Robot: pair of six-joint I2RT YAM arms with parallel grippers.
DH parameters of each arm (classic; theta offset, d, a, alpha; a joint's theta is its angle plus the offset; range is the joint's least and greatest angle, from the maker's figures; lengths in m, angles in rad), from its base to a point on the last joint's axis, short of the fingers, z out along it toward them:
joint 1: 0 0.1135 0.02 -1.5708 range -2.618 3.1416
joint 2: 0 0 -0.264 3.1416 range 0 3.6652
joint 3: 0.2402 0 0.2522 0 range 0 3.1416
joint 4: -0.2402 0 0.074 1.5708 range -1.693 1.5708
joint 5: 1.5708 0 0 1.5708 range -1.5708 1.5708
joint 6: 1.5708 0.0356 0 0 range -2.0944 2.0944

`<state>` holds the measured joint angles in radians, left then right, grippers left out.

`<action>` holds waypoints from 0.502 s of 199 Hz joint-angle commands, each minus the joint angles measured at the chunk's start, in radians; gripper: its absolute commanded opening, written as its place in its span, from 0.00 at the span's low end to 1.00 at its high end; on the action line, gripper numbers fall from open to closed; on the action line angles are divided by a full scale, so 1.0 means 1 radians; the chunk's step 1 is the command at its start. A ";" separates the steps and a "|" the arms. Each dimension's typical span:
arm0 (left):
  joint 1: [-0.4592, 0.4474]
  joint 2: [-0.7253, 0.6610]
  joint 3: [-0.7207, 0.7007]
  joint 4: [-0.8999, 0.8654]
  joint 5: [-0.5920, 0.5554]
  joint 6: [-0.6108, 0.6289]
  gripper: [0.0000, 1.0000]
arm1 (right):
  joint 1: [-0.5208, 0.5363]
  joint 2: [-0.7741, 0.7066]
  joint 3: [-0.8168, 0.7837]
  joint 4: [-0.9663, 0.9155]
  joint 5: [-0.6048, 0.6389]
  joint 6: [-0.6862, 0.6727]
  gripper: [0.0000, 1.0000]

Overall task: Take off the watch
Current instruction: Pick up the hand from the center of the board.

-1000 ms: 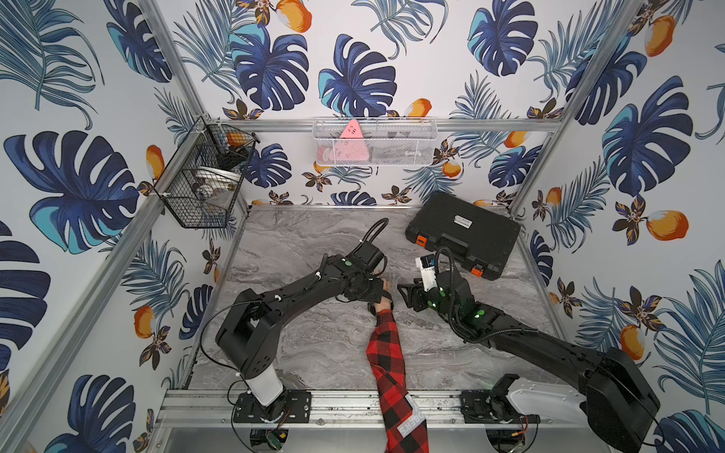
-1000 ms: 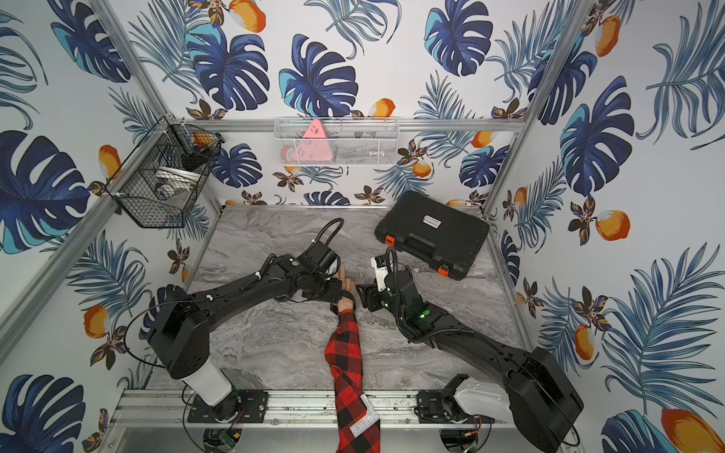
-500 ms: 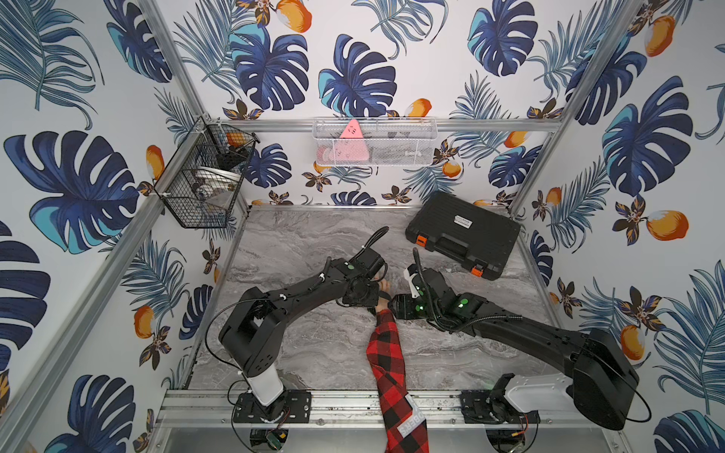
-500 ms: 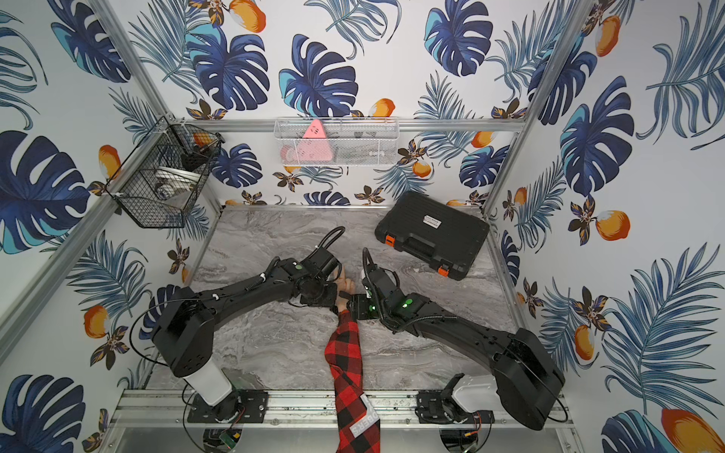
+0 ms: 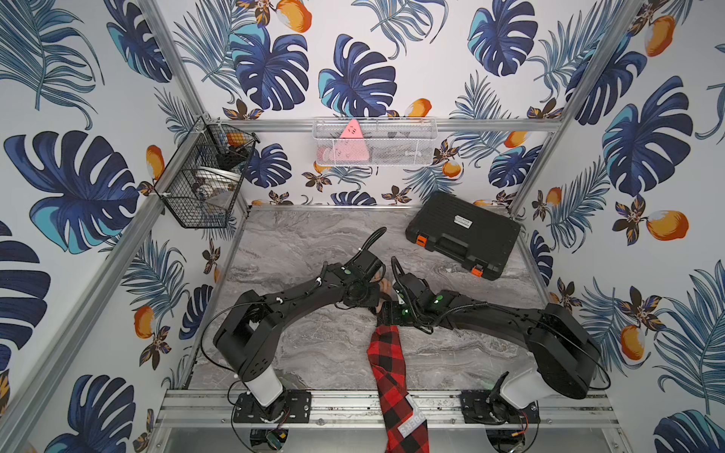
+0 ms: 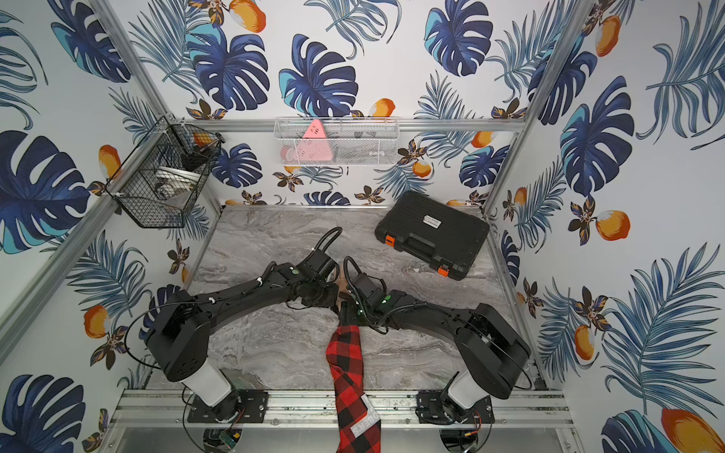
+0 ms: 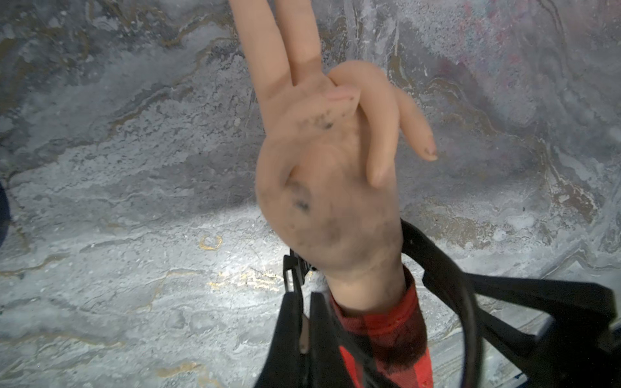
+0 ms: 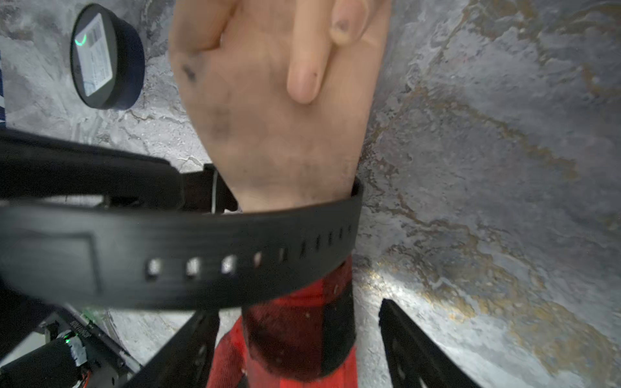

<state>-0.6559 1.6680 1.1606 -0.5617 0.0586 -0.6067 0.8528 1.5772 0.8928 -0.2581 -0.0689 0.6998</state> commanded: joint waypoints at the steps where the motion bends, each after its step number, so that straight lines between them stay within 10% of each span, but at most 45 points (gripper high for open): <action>1: -0.002 -0.008 -0.013 0.037 0.037 -0.004 0.02 | 0.002 0.036 0.015 0.029 -0.007 0.036 0.78; 100: 0.000 -0.002 -0.003 0.022 0.018 0.011 0.00 | 0.000 0.092 0.006 0.089 -0.040 0.043 0.53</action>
<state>-0.6559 1.6650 1.1507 -0.5320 0.0891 -0.6067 0.8536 1.6810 0.9016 -0.1944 -0.1032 0.7330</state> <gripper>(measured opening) 0.080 0.573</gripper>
